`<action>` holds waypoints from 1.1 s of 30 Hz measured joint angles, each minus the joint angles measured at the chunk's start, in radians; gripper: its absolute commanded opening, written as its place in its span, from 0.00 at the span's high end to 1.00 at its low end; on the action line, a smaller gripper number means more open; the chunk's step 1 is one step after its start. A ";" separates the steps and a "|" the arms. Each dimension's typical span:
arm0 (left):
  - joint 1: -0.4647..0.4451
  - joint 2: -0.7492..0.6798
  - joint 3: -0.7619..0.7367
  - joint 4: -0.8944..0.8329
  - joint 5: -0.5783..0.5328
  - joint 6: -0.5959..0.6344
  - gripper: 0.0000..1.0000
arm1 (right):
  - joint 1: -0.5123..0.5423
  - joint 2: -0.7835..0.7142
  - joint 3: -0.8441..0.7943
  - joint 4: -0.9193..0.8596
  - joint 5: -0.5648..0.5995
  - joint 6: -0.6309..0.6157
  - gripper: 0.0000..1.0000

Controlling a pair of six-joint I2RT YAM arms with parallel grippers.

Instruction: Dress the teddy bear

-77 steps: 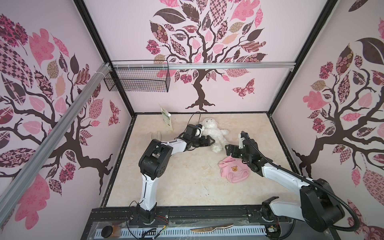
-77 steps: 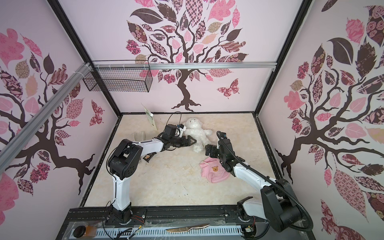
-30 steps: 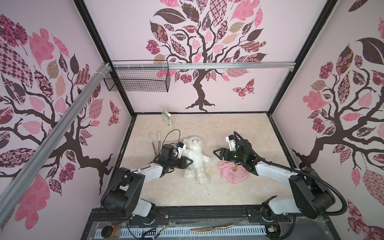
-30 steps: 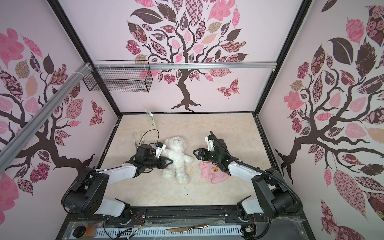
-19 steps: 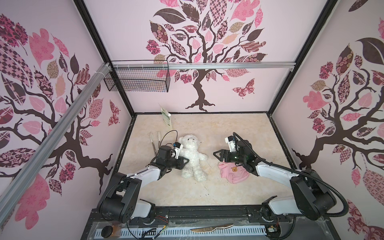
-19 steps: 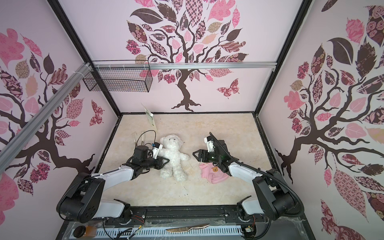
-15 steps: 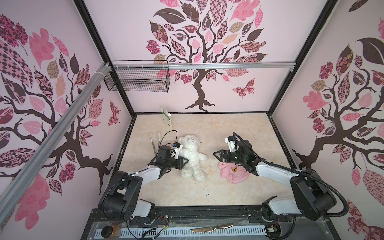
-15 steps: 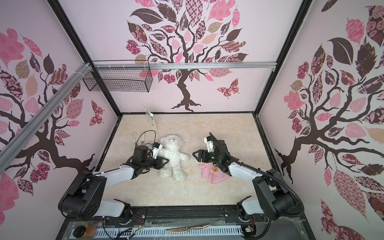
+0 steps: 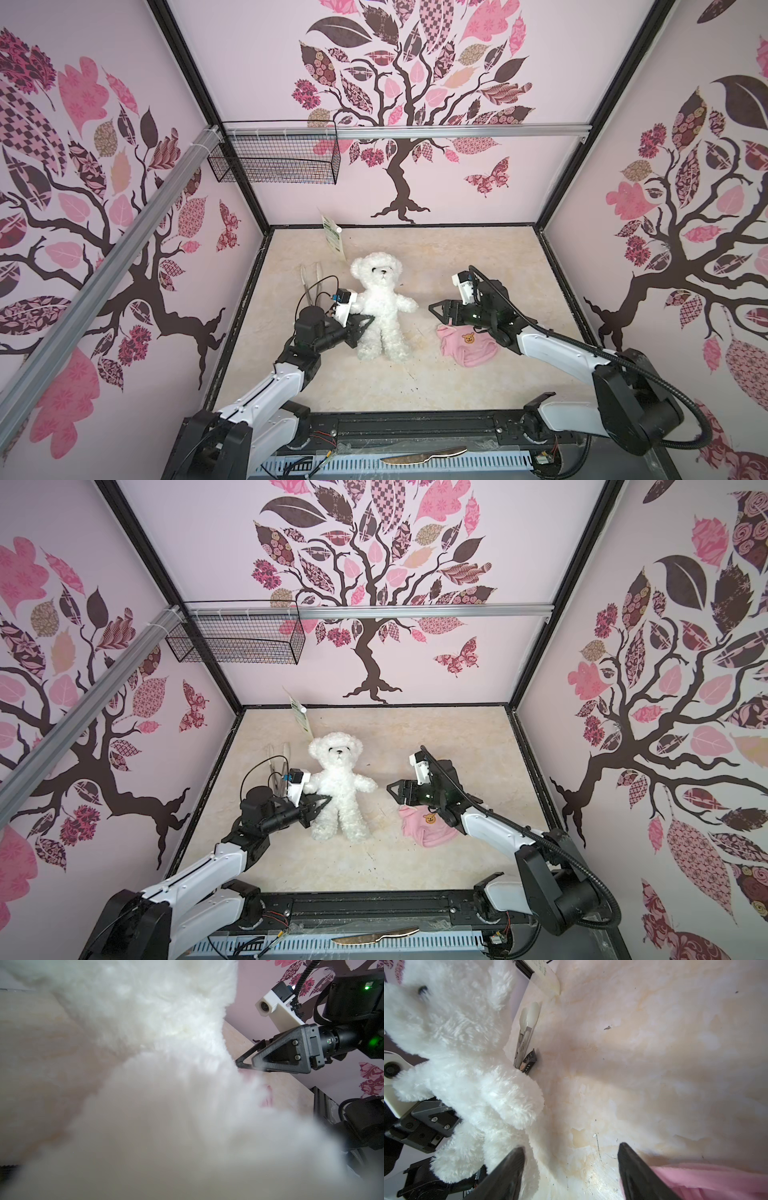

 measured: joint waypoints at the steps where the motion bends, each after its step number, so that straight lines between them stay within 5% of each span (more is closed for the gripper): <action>1: 0.000 -0.019 -0.005 0.000 -0.006 0.004 0.88 | 0.000 -0.008 0.000 0.000 0.000 0.000 0.26; 13: 0.000 -0.034 -0.008 0.007 -0.094 0.032 0.84 | 0.000 -0.015 0.000 -0.019 0.001 -0.016 0.26; 27: 0.097 0.430 0.229 -0.192 -0.067 0.019 0.70 | 0.000 0.005 0.000 -0.014 0.000 -0.018 0.25; 33: 0.113 0.589 0.394 -0.233 -0.023 0.008 0.73 | 0.000 0.013 0.000 -0.020 0.028 -0.019 0.23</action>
